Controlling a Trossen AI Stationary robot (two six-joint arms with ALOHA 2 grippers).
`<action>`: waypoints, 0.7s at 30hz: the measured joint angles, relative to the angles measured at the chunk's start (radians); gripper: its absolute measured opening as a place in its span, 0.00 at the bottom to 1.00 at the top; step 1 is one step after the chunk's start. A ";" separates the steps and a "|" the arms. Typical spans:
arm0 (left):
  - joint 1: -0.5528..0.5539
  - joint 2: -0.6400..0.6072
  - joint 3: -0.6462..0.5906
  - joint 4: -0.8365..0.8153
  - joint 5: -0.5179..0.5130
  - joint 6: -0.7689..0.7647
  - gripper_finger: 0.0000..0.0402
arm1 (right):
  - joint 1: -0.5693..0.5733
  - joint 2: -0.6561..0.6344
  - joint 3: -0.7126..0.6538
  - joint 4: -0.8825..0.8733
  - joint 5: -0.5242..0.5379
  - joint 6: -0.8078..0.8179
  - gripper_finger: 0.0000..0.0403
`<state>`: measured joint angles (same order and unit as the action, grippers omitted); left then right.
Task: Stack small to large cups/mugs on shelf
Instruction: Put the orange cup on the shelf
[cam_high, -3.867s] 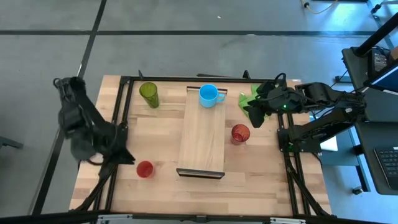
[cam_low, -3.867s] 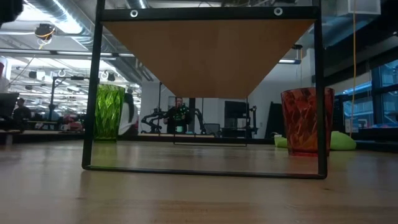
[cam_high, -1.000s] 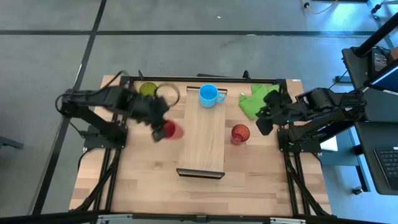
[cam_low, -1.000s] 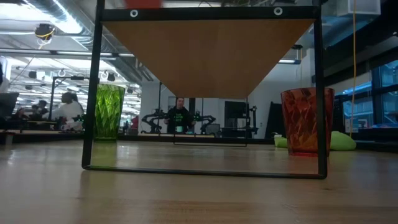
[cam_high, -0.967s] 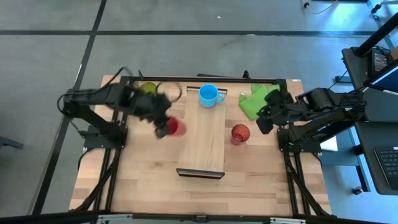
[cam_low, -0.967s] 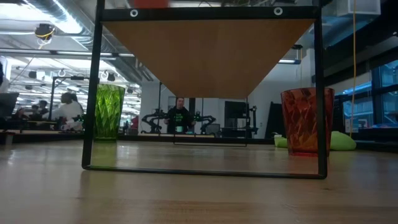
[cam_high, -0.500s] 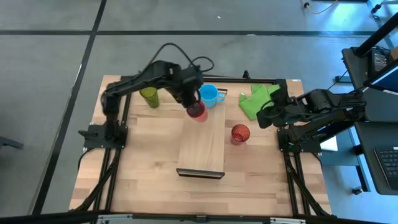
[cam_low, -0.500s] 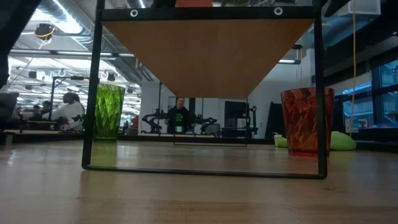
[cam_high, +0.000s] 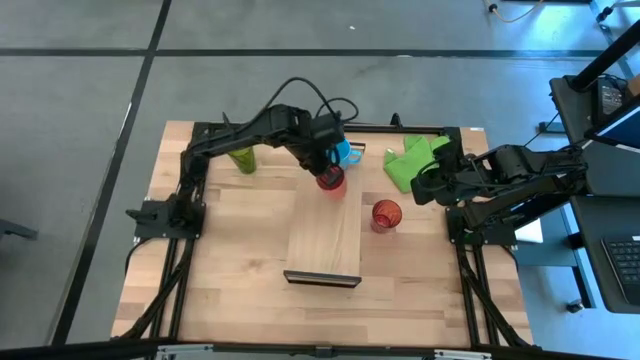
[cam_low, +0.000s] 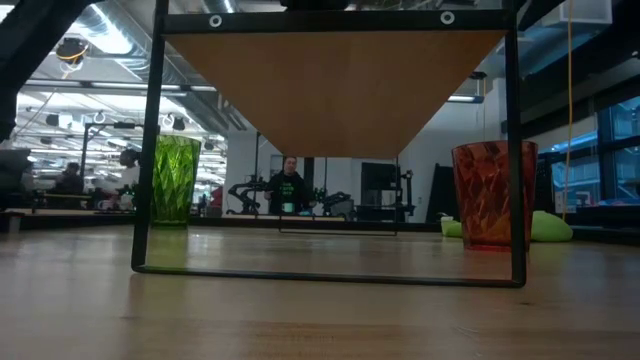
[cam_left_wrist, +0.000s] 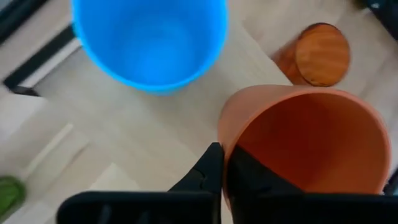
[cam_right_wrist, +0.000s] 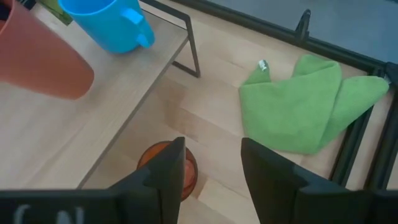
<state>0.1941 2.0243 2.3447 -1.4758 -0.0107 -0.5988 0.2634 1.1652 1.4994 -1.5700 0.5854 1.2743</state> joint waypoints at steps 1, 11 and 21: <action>0.003 0.000 0.000 -0.003 -0.006 -0.002 0.01 | 0.000 0.000 0.000 0.000 0.000 -0.001 0.39; 0.002 0.000 0.000 -0.032 -0.035 -0.027 0.02 | 0.000 0.000 0.000 0.000 0.000 -0.025 0.39; -0.001 0.000 -0.043 0.005 -0.047 -0.027 0.03 | 0.000 0.000 0.000 -0.001 -0.001 -0.046 0.39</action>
<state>0.1932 2.0243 2.3013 -1.4704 -0.0581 -0.6258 0.2634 1.1652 1.4994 -1.5709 0.5846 1.2285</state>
